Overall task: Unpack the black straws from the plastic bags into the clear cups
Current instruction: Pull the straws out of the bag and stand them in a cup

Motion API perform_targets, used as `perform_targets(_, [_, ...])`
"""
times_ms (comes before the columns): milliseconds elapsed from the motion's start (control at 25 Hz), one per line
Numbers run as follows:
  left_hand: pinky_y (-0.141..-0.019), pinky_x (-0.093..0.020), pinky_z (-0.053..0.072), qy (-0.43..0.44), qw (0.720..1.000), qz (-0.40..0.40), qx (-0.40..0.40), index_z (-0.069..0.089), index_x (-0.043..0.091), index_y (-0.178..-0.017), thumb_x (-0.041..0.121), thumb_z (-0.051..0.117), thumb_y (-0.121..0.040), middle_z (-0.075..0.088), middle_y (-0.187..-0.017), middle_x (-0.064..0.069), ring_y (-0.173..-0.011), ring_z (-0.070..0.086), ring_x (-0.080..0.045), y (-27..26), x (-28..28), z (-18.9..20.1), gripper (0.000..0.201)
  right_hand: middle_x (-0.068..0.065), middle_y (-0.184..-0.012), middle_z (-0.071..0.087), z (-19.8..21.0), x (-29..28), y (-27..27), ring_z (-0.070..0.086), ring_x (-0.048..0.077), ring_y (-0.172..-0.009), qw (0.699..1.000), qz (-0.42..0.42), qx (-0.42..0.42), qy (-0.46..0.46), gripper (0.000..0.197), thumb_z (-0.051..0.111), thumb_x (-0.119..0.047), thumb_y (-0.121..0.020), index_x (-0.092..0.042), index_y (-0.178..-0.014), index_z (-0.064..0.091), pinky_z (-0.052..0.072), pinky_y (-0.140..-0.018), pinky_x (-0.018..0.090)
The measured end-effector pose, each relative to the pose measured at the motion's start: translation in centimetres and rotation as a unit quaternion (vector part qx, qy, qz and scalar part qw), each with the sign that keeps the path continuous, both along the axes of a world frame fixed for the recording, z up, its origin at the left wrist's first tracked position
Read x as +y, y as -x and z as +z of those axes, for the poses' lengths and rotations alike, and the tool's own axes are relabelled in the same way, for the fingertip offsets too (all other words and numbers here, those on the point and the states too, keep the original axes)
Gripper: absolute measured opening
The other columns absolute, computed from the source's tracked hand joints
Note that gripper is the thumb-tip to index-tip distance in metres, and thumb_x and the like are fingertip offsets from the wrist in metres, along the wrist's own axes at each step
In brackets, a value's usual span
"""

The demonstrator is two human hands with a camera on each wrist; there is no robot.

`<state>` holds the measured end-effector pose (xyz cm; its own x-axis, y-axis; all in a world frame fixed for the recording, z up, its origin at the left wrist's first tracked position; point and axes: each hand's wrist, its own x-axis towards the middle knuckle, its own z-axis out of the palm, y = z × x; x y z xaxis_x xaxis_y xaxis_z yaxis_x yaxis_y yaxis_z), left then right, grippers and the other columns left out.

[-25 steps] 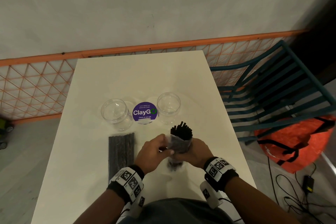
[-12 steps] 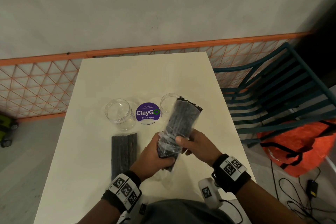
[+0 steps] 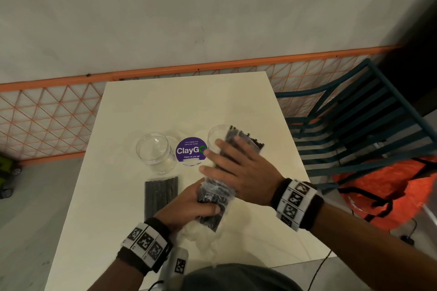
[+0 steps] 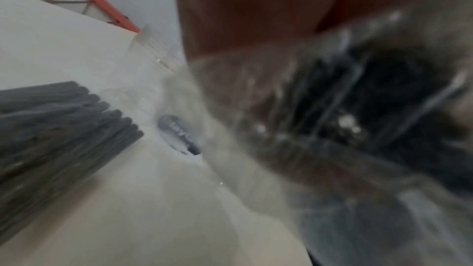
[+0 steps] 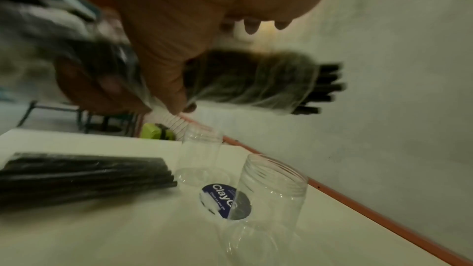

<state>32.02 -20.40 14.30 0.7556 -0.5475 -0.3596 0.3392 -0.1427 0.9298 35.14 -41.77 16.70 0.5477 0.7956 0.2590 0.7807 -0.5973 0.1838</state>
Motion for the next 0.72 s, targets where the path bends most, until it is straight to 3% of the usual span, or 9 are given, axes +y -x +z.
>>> perform_targets(80, [-0.087,-0.030,0.055,-0.021,0.999,-0.043,-0.020,0.068,0.011,-0.111,0.003,0.072,-0.076,0.076,-0.105,-0.007,-0.099,0.071,-0.019,-0.4,-0.5,1.6,0.036,0.003,-0.145,0.050,-0.5,0.9,-1.0,0.040,0.033,-0.138,0.997,0.066,0.015,0.029,0.050,0.040,-0.026,-0.098,-0.024,-0.148,0.036,0.023,-0.116,0.053])
perform_targets(200, [-0.091,-0.033,0.053,-0.051,0.998,-0.035,-0.022,0.074,0.020,-0.107,0.020,0.077,-0.078,0.078,-0.103,-0.001,-0.101,0.072,-0.014,-1.1,-0.4,3.3,0.029,0.000,-0.109,0.066,-0.7,1.6,-2.4,0.059,0.025,-0.101,0.992,0.107,0.059,-0.015,0.041,0.043,-0.026,-0.092,-0.021,-0.131,0.054,0.040,-0.103,0.043])
perform_targets(320, [-0.107,-0.048,0.047,0.001,0.995,0.074,0.066,0.072,0.015,-0.117,0.047,0.069,-0.086,0.075,-0.116,-0.010,-0.112,0.070,-0.025,-1.6,-0.4,5.5,0.044,0.000,-0.093,0.067,-0.4,2.4,-3.8,0.061,0.023,-0.087,0.986,0.064,0.103,-0.114,0.033,0.053,-0.037,-0.085,-0.022,-0.113,0.059,0.045,-0.085,0.036])
perform_targets(400, [-0.102,-0.045,0.049,0.056,0.986,0.115,0.103,0.069,0.015,-0.124,0.066,0.052,-0.089,0.072,-0.122,-0.017,-0.110,0.069,-0.028,-2.4,-0.3,7.5,0.064,-0.002,-0.092,0.070,0.1,2.6,-4.6,0.066,0.021,-0.084,0.971,-0.004,0.133,-0.197,0.040,0.069,-0.041,-0.074,-0.026,-0.108,0.055,0.050,-0.080,0.034])
perform_targets(440, [-0.090,-0.040,0.054,0.064,0.985,0.124,0.100,0.067,0.017,-0.126,0.075,0.041,-0.086,0.072,-0.120,-0.020,-0.100,0.071,-0.028,-3.0,0.0,8.4,0.075,-0.006,-0.092,0.071,0.6,2.4,-5.0,0.067,0.018,-0.082,0.947,-0.055,0.179,-0.261,0.044,0.074,-0.041,-0.069,-0.030,-0.107,0.054,0.054,-0.077,0.034])
perform_targets(480, [-0.075,-0.035,0.054,0.064,0.985,0.136,0.087,0.065,0.020,-0.127,0.082,0.031,-0.083,0.072,-0.115,-0.023,-0.087,0.072,-0.028,-3.4,0.3,9.4,0.083,-0.011,-0.086,0.071,1.2,2.2,-5.4,0.067,0.013,-0.076,0.897,-0.112,0.246,-0.349,0.042,0.075,-0.040,-0.065,-0.033,-0.101,0.054,0.055,-0.070,0.031])
perform_targets(560, [-0.060,-0.031,0.048,0.042,0.980,0.190,0.035,0.060,0.027,-0.127,0.082,0.027,-0.082,0.076,-0.104,-0.019,-0.070,0.070,-0.024,-4.1,0.9,10.5,0.078,-0.015,-0.068,0.065,2.4,1.8,-7.1,0.061,-0.001,-0.059,0.757,-0.196,0.322,-0.533,0.028,0.074,-0.032,-0.065,-0.028,-0.086,0.055,0.051,-0.057,0.021])
perform_targets(640, [-0.062,-0.033,0.047,-0.033,0.973,0.226,-0.042,0.061,0.032,-0.119,0.075,0.047,-0.084,0.078,-0.094,-0.007,-0.066,0.068,-0.018,-4.0,1.5,10.1,0.057,-0.011,-0.071,0.058,3.0,1.4,-9.4,0.058,-0.006,-0.059,0.652,-0.258,0.298,-0.648,0.026,0.076,-0.010,-0.073,-0.012,-0.089,0.055,0.049,-0.057,0.013])
perform_targets(720, [-0.067,-0.037,0.047,-0.110,0.967,0.217,-0.074,0.066,0.034,-0.106,0.066,0.063,-0.072,0.077,-0.089,-0.003,-0.066,0.066,-0.013,-2.9,2.0,8.5,0.047,-0.006,-0.085,0.057,2.9,1.5,-11.5,0.058,-0.013,-0.066,0.575,-0.282,0.292,-0.710,0.033,0.073,0.000,-0.078,-0.002,-0.104,0.054,0.048,-0.061,0.006])
